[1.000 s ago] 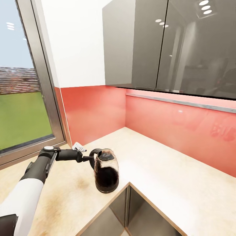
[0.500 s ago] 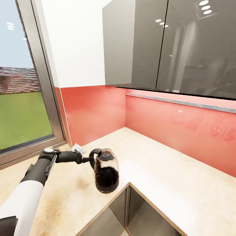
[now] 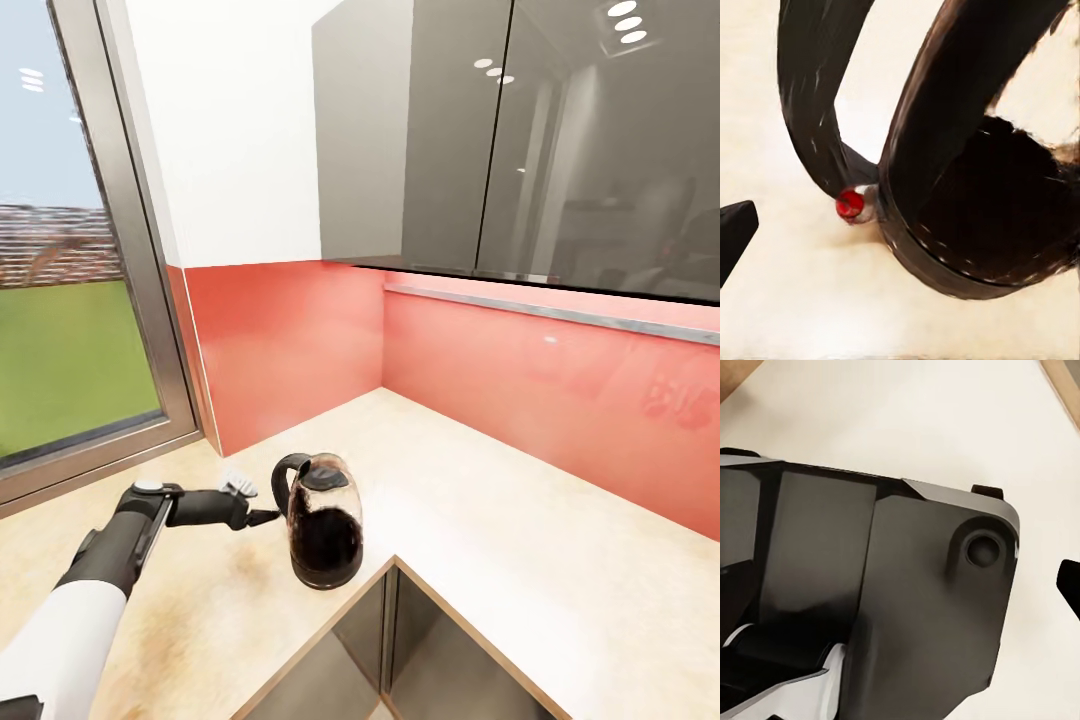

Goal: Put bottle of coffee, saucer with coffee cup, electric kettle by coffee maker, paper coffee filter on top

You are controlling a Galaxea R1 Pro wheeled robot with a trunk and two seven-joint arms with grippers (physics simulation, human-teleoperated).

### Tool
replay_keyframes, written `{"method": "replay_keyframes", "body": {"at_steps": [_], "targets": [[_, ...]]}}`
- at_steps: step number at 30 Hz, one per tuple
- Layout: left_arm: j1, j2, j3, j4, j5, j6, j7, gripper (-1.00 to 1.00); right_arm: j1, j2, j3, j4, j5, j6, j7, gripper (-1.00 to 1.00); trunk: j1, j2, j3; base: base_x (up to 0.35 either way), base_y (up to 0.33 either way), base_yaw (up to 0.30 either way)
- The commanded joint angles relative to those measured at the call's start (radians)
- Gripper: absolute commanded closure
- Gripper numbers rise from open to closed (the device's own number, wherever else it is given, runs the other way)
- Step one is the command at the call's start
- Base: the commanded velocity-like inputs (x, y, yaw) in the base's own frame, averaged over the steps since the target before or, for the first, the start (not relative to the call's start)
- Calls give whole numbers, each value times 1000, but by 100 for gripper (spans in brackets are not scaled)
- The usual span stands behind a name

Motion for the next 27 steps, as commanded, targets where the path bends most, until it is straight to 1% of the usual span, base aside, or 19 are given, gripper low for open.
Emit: {"method": "replay_keyframes", "body": {"at_steps": [1, 4, 5, 6, 9, 12, 14, 22, 27], "targets": [[5, 3, 9, -1, -6, 8, -4, -100, -1, 0, 7, 2, -10, -4, 3, -100, 0, -1, 0, 0, 0, 0], [21, 14, 26, -2, -7, 2, -3, -100, -1, 0, 7, 2, -10, -4, 3, -100, 0, -1, 0, 0, 0, 0], [21, 23, 103, -2, -7, 1, -3, -100, -1, 0, 7, 2, -10, -4, 3, -100, 0, -1, 0, 0, 0, 0], [21, 28, 107, -2, -6, 1, -4, -100, -1, 0, 7, 2, -10, -4, 3, -100, 0, -1, 0, 0, 0, 0], [21, 33, 113, -3, -4, 0, -4, -100, -1, 0, 7, 2, -10, -4, 3, -100, 0, -1, 0, 0, 0, 0], [21, 29, 114, -17, -2, 1, -4, -100, -1, 0, 7, 2, -10, -4, 3, -100, 0, -1, 0, 0, 0, 0], [21, 23, 114, -55, -2, 1, -4, -100, -1, 0, 7, 2, -10, -4, 3, -100, 0, -1, 0, 0, 0, 0], [21, 21, 112, -147, -3, 7, -4, -100, -1, -1, 6, 2, -10, -4, 3, -100, 0, -1, 0, 0, 0, 0], [21, 37, 114, -176, -7, 8, -10, -100, -1, -1, 7, 2, -10, -4, 3, -100, 0, -1, 0, 0, 0, 0]]}}
